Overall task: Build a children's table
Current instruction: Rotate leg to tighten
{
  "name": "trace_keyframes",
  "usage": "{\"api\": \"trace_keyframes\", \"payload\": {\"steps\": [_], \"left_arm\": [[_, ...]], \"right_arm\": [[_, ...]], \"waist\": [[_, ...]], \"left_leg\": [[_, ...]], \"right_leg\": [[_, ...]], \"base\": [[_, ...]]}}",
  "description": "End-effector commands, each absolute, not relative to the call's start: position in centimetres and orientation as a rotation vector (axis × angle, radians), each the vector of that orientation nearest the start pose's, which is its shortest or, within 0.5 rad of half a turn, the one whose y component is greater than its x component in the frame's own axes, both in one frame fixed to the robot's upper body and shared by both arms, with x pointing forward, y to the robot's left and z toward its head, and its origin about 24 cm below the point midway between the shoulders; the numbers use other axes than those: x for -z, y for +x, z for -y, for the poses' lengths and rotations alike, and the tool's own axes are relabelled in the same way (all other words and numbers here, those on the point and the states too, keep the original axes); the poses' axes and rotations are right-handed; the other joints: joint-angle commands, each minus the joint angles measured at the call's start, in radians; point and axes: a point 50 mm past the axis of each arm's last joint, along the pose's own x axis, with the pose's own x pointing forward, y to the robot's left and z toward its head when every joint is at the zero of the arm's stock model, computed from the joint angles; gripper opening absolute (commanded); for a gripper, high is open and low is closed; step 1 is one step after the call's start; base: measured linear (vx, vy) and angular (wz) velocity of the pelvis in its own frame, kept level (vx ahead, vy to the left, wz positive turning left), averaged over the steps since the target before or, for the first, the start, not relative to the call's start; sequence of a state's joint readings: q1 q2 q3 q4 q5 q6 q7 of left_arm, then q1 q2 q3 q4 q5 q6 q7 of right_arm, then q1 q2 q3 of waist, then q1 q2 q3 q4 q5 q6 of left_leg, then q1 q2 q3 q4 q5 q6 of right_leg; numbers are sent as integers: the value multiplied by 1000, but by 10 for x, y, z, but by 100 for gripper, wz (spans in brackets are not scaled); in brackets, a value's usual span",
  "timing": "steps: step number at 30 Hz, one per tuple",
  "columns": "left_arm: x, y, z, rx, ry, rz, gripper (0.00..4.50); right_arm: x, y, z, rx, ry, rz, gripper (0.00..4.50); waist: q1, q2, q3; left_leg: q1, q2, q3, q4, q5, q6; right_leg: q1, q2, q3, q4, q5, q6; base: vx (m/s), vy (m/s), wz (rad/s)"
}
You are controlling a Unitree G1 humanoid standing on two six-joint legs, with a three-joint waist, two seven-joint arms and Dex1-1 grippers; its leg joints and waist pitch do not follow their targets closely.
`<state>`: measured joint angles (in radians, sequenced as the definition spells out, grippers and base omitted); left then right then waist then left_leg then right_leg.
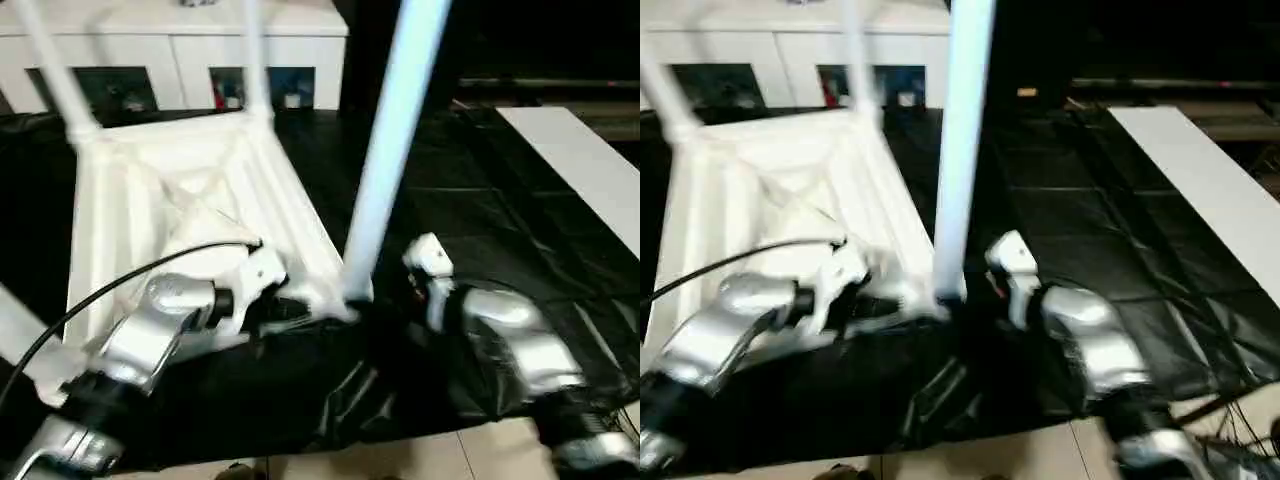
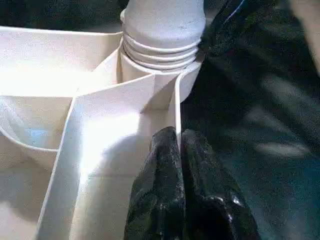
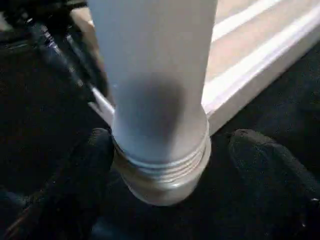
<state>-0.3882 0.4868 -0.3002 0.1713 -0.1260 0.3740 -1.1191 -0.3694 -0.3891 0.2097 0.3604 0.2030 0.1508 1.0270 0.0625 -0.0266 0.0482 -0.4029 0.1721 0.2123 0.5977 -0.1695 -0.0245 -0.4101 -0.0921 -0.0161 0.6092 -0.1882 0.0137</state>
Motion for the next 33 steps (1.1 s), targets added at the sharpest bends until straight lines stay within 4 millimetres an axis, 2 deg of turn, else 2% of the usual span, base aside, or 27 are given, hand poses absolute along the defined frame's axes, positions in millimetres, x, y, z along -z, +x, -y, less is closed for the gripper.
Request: {"api": "trace_keyframes", "payload": {"steps": [1,3,4,6,13,16,17,21,25,30,31,32,33], "left_arm": [[-74,279,-129,1360,295,-392,0],[-74,279,-129,1359,297,-393,0],[-75,280,-130,1358,301,-391,0],[-76,281,-130,1359,302,-390,0],[-78,281,-131,1368,308,-392,0],[-77,281,-130,1372,308,-396,0],[-77,281,-130,1373,308,-397,0],[-76,280,-130,1370,309,-401,0],[-76,280,-131,1369,309,-405,0],[-74,281,-131,1355,313,-409,0],[-72,283,-131,1331,322,-412,0],[-71,285,-130,1306,328,-417,0],[-68,287,-129,1277,333,-421,0]], "right_arm": [[-42,285,141,-1202,-144,-328,396],[-42,285,141,-1203,-142,-329,396],[-42,285,139,-1212,-133,-330,396],[-41,285,138,-1218,-127,-332,396],[-45,290,137,-1205,-76,-306,396],[-45,290,135,-1208,-66,-299,396],[-45,290,134,-1212,-64,-298,396],[-41,288,133,-1233,-69,-323,359],[-40,287,133,-1246,-71,-337,315],[-41,290,132,-1215,-55,-317,279],[-41,294,131,-1169,-55,-305,272],[-39,298,131,-1119,-63,-299,272],[-37,301,132,-1065,-68,-299,269]], "waist": [[-5,4,-55],[-5,3,-55],[-4,-2,-56],[-4,-1,-56],[-3,4,-62],[-2,2,-62],[-2,-3,-62],[-1,0,-61],[0,1,-61],[-1,1,-61],[-1,1,-62],[-2,4,-61],[-5,3,-60]], "left_leg": [[42,58,-28,-86,-328,0],[40,58,-30,-87,-332,-4],[38,58,-31,-87,-323,-6],[39,58,-31,-86,-318,-6],[37,56,-29,-81,-256,14],[38,56,-28,-80,-253,17],[37,56,-28,-79,-250,19],[38,57,-29,-80,-260,17],[38,56,-29,-79,-253,16],[38,56,-29,-79,-261,12],[39,56,-29,-79,-260,11],[38,56,-29,-80,-263,5],[37,55,-29,-81,-271,2]], "right_leg": [[24,-40,27,-73,-226,-209],[25,-42,27,-74,-242,-203],[27,-44,27,-74,-254,-195],[25,-44,27,-74,-255,-193],[30,-40,25,-64,-153,-219],[31,-40,24,-63,-145,-225],[32,-41,24,-63,-147,-225],[31,-42,25,-64,-174,-220],[32,-41,24,-63,-167,-220],[31,-42,24,-64,-174,-222],[32,-42,24,-63,-173,-221],[29,-43,25,-64,-178,-221],[29,-41,24,-65,-188,-219]], "base": [[0,0,0],[0,0,0],[0,0,0],[0,0,0],[0,0,0],[0,0,0],[0,0,0],[0,0,0],[0,0,0],[0,0,0],[0,0,0],[0,0,0],[0,0,0]]}}
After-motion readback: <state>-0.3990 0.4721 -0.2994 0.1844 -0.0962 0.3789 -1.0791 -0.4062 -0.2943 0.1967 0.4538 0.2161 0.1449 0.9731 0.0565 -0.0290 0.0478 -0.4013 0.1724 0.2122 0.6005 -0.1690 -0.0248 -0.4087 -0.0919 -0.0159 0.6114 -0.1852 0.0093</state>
